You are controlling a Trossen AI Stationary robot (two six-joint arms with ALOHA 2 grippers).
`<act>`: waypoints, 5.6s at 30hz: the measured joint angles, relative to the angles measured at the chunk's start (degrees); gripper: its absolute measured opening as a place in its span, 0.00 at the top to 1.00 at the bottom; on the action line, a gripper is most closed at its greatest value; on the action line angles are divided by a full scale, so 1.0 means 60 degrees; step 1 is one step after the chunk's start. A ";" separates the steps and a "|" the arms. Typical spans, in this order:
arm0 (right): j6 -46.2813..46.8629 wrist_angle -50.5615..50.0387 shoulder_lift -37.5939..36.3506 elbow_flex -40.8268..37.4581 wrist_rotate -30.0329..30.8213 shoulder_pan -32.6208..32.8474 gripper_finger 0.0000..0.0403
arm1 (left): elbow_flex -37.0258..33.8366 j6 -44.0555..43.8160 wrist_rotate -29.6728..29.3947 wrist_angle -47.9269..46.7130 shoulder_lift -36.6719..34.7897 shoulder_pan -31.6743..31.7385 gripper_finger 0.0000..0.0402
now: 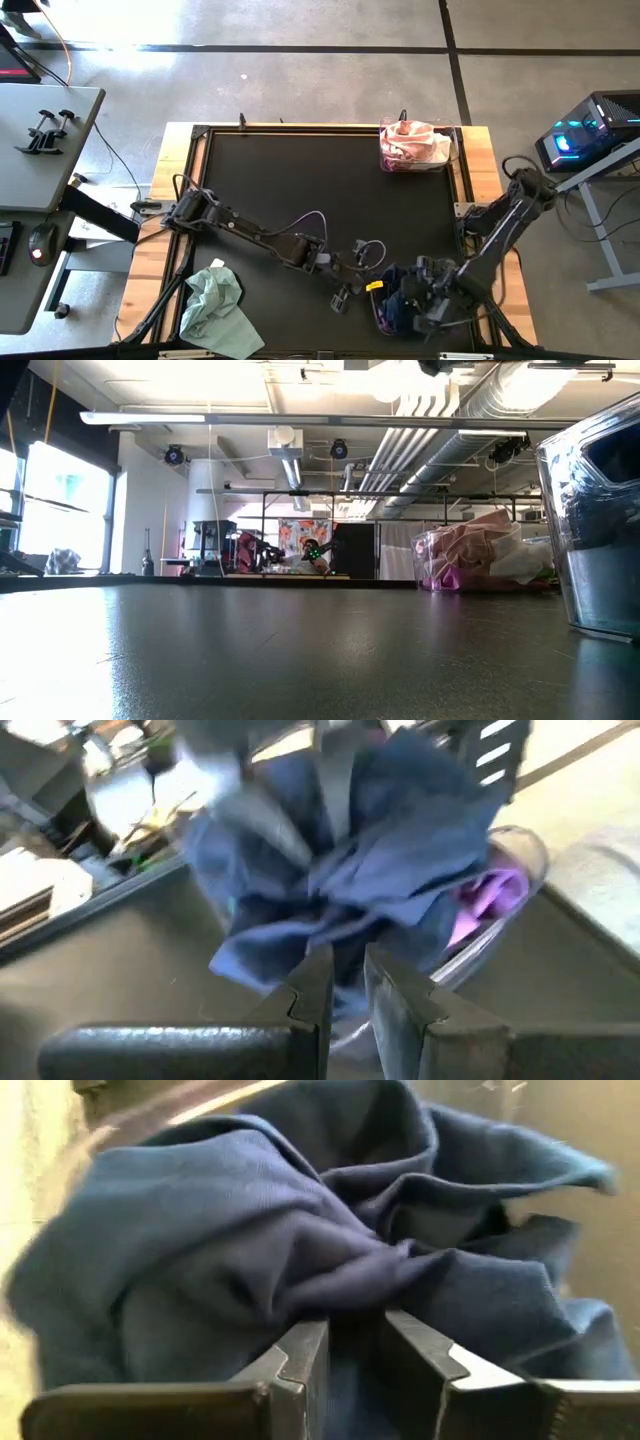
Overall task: Sort towels by color in basket
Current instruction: Put the blue towel into the bottom transparent bin, then put the gray towel into the top transparent bin
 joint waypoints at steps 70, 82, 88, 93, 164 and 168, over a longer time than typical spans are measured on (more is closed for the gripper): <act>-0.7557 0.2448 -0.0936 -0.0706 0.0980 -0.3909 0.68 | -0.8482 -2.0337 0.2920 -0.6761 -0.6915 -0.5757 0.45; -0.7437 0.2621 -0.0818 -0.0706 0.1093 -0.3905 0.68 | -1.0670 -2.0000 0.3145 -0.4007 -0.6202 -0.5442 0.70; -0.7814 0.4217 -0.0622 -0.1801 0.1310 -0.3975 0.68 | -1.0284 -1.8511 -0.1149 -0.3863 -0.6039 -0.4525 0.97; -0.8467 0.6561 -0.0612 -0.3027 0.0780 -0.4105 0.68 | -0.9524 -1.5973 -0.5193 -0.2735 -0.6016 -0.3667 0.96; -0.4731 -0.2504 -0.4730 -0.0803 0.7026 -0.8153 0.97 | -0.9280 -1.0561 -0.6795 0.1032 -0.3658 -0.2486 0.53; -0.7828 -0.0899 -0.5693 -0.0857 0.7163 -1.0420 0.97 | -0.9293 -0.9979 -0.6808 0.1355 -0.3627 -0.2236 0.53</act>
